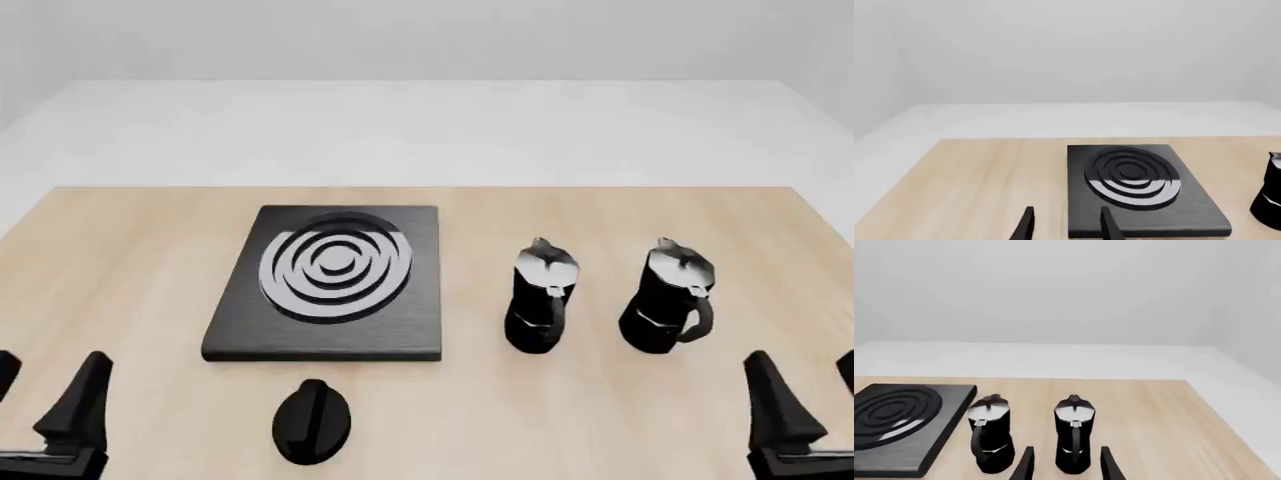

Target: Put the right moka pot on the stove.

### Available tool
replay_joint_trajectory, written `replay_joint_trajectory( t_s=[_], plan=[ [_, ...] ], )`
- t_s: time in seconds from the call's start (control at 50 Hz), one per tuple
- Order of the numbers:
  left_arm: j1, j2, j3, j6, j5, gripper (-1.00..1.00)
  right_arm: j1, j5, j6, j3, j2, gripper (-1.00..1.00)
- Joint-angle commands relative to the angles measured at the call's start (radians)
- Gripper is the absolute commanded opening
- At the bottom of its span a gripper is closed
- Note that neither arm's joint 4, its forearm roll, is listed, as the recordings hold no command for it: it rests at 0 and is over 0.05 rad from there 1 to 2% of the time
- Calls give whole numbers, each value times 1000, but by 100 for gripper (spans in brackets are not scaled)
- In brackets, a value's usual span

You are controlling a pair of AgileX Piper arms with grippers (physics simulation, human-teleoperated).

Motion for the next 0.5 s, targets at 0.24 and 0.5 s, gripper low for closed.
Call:
replay_joint_trajectory(
  t_s=[0.24, 0.5],
  plan=[
    [-33, 85, 3, -98, -24, 100, 53, 178, 26, -185, 16, 100],
    [-58, 146, 3, -97, -63, 100, 46, 72, 65, -210, 271, 100]
  ],
)
